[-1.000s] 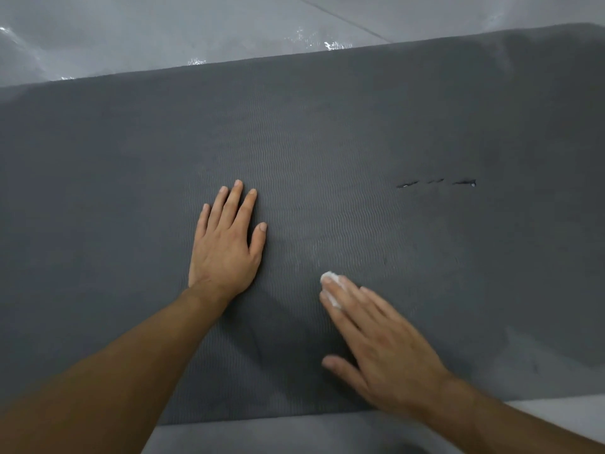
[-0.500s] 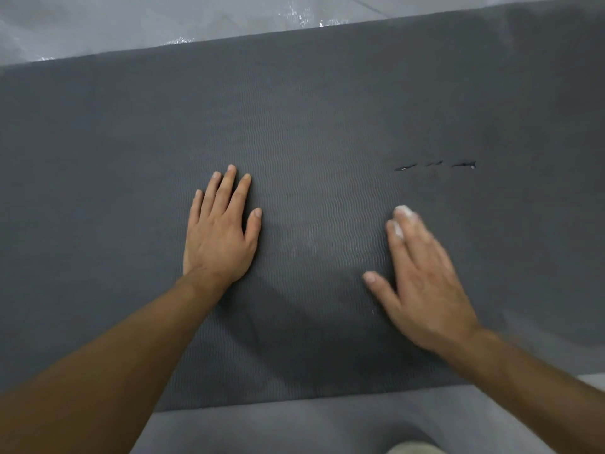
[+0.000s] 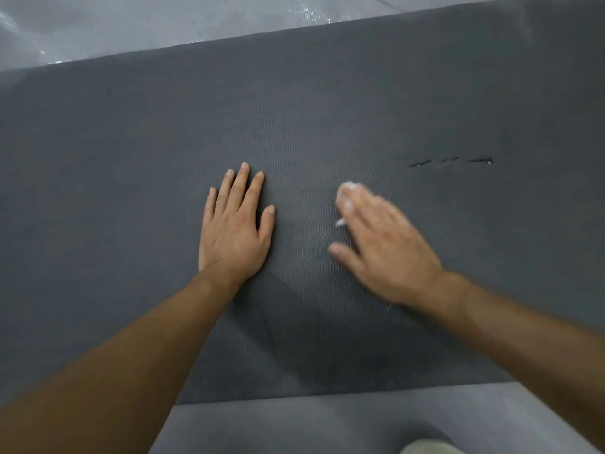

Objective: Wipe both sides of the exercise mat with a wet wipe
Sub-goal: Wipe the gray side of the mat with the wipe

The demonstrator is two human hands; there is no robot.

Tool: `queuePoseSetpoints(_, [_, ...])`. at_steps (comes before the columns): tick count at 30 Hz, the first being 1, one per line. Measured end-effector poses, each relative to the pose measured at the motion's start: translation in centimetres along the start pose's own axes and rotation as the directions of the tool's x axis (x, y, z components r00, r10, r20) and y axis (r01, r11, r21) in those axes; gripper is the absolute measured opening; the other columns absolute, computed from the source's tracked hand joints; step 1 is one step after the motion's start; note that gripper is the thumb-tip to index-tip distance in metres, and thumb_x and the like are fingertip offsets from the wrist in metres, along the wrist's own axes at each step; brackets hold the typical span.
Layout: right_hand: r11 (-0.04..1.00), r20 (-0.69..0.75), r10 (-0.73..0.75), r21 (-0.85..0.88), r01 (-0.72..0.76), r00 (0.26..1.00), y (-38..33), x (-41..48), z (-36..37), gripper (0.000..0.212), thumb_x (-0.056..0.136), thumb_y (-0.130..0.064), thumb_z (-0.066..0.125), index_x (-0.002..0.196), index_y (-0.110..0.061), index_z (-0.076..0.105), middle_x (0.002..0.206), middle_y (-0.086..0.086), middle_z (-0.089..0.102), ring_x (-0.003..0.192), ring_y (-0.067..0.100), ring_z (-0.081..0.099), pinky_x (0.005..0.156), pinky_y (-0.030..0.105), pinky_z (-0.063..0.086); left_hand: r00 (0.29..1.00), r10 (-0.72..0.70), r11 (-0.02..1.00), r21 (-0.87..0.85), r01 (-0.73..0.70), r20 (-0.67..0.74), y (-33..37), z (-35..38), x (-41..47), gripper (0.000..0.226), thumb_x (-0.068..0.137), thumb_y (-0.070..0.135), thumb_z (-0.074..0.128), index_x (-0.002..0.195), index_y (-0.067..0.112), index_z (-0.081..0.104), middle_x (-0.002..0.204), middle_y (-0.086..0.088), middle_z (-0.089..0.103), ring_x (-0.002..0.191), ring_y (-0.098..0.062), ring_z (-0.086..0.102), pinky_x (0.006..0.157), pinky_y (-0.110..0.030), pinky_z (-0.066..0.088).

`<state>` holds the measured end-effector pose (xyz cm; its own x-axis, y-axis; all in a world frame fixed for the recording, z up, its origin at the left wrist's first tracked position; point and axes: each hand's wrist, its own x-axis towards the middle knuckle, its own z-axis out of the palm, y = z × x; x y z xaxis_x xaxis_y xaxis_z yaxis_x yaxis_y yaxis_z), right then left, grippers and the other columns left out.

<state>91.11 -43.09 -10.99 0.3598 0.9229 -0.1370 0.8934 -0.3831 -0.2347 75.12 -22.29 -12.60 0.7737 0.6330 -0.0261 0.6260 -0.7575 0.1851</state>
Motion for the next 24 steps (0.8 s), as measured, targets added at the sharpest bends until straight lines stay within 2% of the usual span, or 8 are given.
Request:
queuePoseSetpoints(3, [0.980,-0.041,0.191,0.062,-0.188,0.981,4.0,2.0,-1.3,0.079,0.102,-0.063,0.022,0.163,-0.013,0.021,0.173,0.008,0.016,0.160,0.021,0.009,0.130,0.041,0.012,1.000,0.001,1.000,-0.003,-0.001,0.006,0.1,0.0,0.0,0.063,0.107,0.051,0.019,0.164,0.025,0.022,0.173,0.003,0.011,0.160,-0.016,0.002,0.130,-0.043,0.003])
queuePoseSetpoints(5, [0.975,-0.044,0.209,0.086,-0.205,0.977,4.1,1.9,-1.2,0.082,0.101,-0.064,0.022,0.163,-0.011,0.019,0.172,0.008,0.016,0.160,0.021,0.009,0.130,0.041,0.013,1.000,-0.001,1.000,-0.010,0.001,0.013,0.1,-0.1,0.0,0.062,0.108,0.049,0.023,0.164,0.024,0.022,0.173,0.003,0.011,0.160,-0.016,0.002,0.130,-0.042,0.002])
queuePoseSetpoints(10, [0.997,0.068,-0.036,0.074,0.031,0.997,-2.5,-2.1,0.5,0.087,0.102,-0.067,0.027,0.166,-0.010,0.013,0.175,0.007,0.004,0.161,0.020,-0.005,0.131,0.042,0.011,0.999,0.021,0.998,-0.066,-0.018,0.049,-0.3,-0.5,-0.1,0.060,0.109,0.047,0.029,0.164,0.024,0.022,0.173,0.002,0.009,0.160,-0.016,0.000,0.130,-0.042,0.000])
queuePoseSetpoints(13, [0.961,0.119,-0.272,0.093,0.262,0.955,-6.6,-5.9,2.1,0.085,0.103,-0.065,0.034,0.165,-0.009,0.018,0.175,0.007,0.007,0.161,0.021,-0.005,0.130,0.041,0.012,0.995,0.069,0.994,-0.090,-0.062,0.077,-1.3,-0.7,-0.9,0.060,0.109,0.046,0.033,0.164,0.025,0.023,0.173,0.004,0.008,0.160,-0.014,0.000,0.130,-0.043,0.003])
queuePoseSetpoints(15, [0.930,0.135,-0.367,0.059,0.363,0.920,-8.0,-7.6,2.9,0.083,0.105,-0.065,0.035,0.164,-0.008,0.024,0.174,0.006,0.011,0.161,0.022,-0.003,0.129,0.040,0.012,0.990,0.110,0.992,-0.071,-0.103,0.093,-2.4,-1.0,-1.7,0.061,0.108,0.050,0.030,0.164,0.027,0.023,0.173,0.006,0.009,0.160,-0.013,0.000,0.130,-0.043,0.005])
queuePoseSetpoints(18, [0.916,0.142,-0.391,-0.033,0.399,0.910,-7.5,-7.5,3.0,0.077,0.106,-0.064,0.033,0.163,-0.012,0.029,0.173,0.001,0.016,0.161,0.028,0.001,0.129,0.045,0.018,0.984,0.141,0.990,-0.021,-0.140,0.108,-3.9,-1.4,-2.8,0.063,0.106,0.054,0.025,0.164,0.030,0.022,0.173,0.007,0.009,0.159,-0.012,0.001,0.129,-0.042,0.005])
queuePoseSetpoints(21, [0.910,0.155,-0.390,-0.089,0.406,0.908,-6.2,-6.2,2.5,0.074,0.107,-0.065,0.028,0.164,-0.018,0.030,0.174,-0.001,0.016,0.160,0.036,0.001,0.129,0.051,0.016,0.985,0.136,0.991,0.002,-0.137,0.109,-5.1,-1.6,-3.8,0.064,0.106,0.056,0.025,0.164,0.031,0.021,0.173,0.007,0.009,0.160,-0.013,0.001,0.130,-0.046,0.007])
queuePoseSetpoints(24, [0.862,0.183,-0.477,-0.092,0.498,0.860,-5.4,-5.5,2.3,0.077,0.107,-0.067,0.026,0.164,-0.016,0.028,0.175,0.004,0.011,0.161,0.031,-0.002,0.129,0.048,0.015,0.989,0.111,0.994,0.004,-0.112,0.095,-6.1,-1.6,-4.6,0.065,0.105,0.058,0.026,0.164,0.031,0.021,0.173,0.007,0.008,0.159,-0.012,0.000,0.130,-0.046,0.008])
